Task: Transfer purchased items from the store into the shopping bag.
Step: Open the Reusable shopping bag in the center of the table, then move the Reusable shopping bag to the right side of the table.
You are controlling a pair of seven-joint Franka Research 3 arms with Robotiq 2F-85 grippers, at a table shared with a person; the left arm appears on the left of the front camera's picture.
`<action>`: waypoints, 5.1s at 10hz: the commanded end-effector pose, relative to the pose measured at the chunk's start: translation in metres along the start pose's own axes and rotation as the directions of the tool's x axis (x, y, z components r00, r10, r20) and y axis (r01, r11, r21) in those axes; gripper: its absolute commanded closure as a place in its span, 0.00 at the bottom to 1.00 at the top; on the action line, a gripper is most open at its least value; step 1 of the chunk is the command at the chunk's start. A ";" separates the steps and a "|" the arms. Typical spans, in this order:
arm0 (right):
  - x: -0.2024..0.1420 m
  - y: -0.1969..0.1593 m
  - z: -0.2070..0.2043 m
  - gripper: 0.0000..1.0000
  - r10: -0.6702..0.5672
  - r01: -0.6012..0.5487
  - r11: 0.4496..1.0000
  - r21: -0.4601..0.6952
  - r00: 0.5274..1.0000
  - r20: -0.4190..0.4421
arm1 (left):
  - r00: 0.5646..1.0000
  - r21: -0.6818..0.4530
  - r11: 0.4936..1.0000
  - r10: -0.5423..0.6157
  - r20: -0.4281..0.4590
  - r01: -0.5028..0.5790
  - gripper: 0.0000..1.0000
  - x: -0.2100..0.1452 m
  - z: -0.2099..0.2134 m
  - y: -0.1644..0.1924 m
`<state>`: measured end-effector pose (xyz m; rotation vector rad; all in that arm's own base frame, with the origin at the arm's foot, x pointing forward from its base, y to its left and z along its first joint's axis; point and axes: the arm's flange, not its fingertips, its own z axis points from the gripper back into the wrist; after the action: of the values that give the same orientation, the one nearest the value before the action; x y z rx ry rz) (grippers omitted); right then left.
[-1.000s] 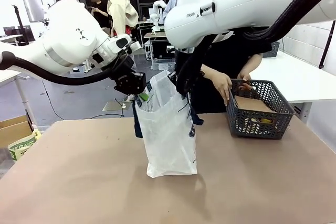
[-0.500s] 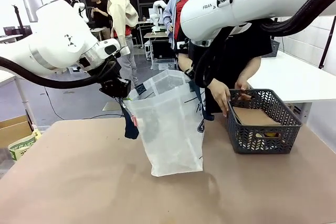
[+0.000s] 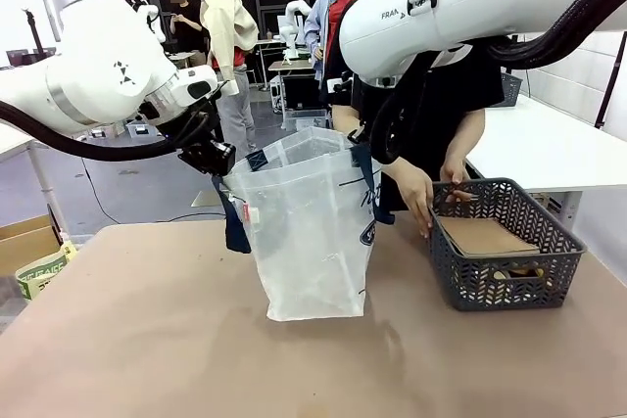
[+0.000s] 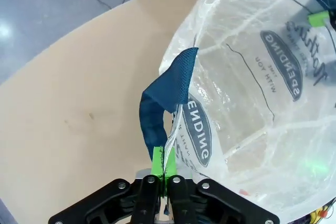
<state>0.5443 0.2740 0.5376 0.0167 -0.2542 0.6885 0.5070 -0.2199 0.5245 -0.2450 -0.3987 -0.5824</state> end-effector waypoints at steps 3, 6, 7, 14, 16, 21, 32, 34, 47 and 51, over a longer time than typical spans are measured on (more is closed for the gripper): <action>-0.016 0.008 -0.011 1.00 0.158 -0.162 0.985 0.050 0.984 0.087 | 0.967 -0.110 0.960 -0.254 0.037 0.256 1.00 -0.003 -0.007 -0.012; -0.015 0.009 -0.013 1.00 0.160 -0.166 0.985 0.051 0.982 0.104 | 0.949 -0.142 0.939 -0.314 0.019 0.313 1.00 -0.011 -0.008 -0.014; -0.015 0.008 -0.013 1.00 0.160 -0.166 0.985 0.049 0.981 0.107 | 0.948 -0.141 0.938 -0.319 0.013 0.317 1.00 -0.013 -0.009 -0.014; -0.004 0.010 -0.009 1.00 0.151 -0.154 0.987 0.039 0.985 0.079 | 0.950 -0.122 0.942 -0.314 0.006 0.312 1.00 -0.006 -0.011 -0.016; -0.004 0.010 -0.009 1.00 0.151 -0.154 0.987 0.039 0.985 0.079 | 0.950 -0.122 0.942 -0.314 0.006 0.312 1.00 -0.006 -0.011 -0.016; -0.004 0.010 -0.009 1.00 0.151 -0.154 0.987 0.039 0.985 0.079 | 0.950 -0.122 0.942 -0.314 0.006 0.312 1.00 -0.006 -0.011 -0.016; -0.022 -0.013 -0.001 1.00 0.220 -0.220 0.975 -0.004 0.972 0.081 | 0.939 -0.062 0.942 -0.335 -0.079 0.330 1.00 -0.009 -0.003 -0.001; -0.024 -0.016 -0.001 1.00 0.217 -0.217 0.976 -0.008 0.973 0.083 | 0.941 -0.056 0.945 -0.327 -0.089 0.323 1.00 -0.009 -0.005 0.001; -0.016 -0.018 0.003 1.00 0.192 -0.192 0.981 -0.007 0.978 0.080 | 0.955 -0.031 0.960 -0.281 -0.091 0.280 1.00 -0.010 -0.008 0.003; -0.016 -0.018 0.003 1.00 0.192 -0.192 0.981 -0.007 0.978 0.080 | 0.955 -0.031 0.960 -0.281 -0.091 0.280 1.00 -0.010 -0.008 0.003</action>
<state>0.5428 0.2518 0.5381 0.0212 -0.3355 0.8839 0.5027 -0.2168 0.5124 -0.1783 -0.3370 -0.8771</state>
